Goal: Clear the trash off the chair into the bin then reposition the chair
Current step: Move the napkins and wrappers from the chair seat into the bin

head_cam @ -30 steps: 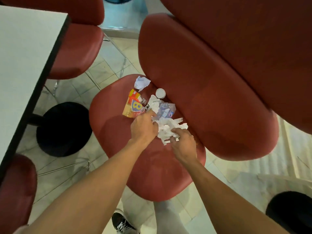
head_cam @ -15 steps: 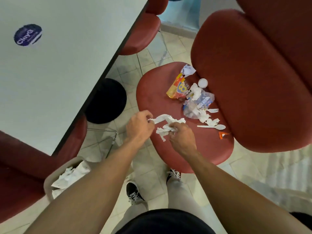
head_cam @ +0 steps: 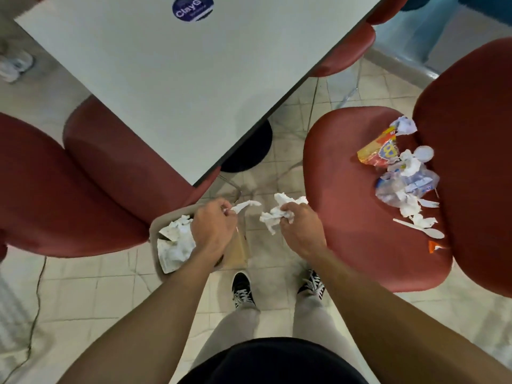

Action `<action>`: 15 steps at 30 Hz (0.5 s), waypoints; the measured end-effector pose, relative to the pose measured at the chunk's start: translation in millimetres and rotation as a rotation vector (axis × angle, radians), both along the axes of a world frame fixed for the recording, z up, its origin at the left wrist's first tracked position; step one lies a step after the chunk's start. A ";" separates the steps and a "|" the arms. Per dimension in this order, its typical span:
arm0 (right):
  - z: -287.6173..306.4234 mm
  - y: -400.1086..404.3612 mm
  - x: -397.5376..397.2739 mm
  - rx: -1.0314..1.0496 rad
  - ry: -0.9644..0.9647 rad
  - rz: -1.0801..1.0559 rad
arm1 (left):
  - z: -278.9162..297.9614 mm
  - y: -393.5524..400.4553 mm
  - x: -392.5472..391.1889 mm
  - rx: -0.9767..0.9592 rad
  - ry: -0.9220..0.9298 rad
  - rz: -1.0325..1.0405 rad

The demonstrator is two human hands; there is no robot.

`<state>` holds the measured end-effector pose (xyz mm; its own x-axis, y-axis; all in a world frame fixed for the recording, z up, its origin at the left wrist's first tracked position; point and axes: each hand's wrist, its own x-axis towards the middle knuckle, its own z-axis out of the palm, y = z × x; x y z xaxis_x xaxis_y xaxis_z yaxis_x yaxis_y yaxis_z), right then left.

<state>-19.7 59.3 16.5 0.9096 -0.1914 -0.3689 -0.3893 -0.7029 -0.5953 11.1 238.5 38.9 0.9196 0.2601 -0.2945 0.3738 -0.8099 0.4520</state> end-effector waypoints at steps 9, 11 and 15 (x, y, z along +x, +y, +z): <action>-23.5 120.1 -1.6 0.005 0.086 0.251 | -33.4 119.8 -33.0 0.044 0.053 0.342; -28.5 139.5 -2.8 0.015 0.118 0.291 | -42.1 134.8 -37.5 0.050 0.080 0.381; -42.7 173.9 -4.9 0.046 0.164 0.350 | -59.7 158.2 -46.5 0.027 0.140 0.409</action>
<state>-24.6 233.2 -26.2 0.8452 0.1404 -0.5156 -0.2229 -0.7842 -0.5791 -35.4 396.7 -20.7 0.6909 0.6037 -0.3977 0.7226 -0.5933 0.3548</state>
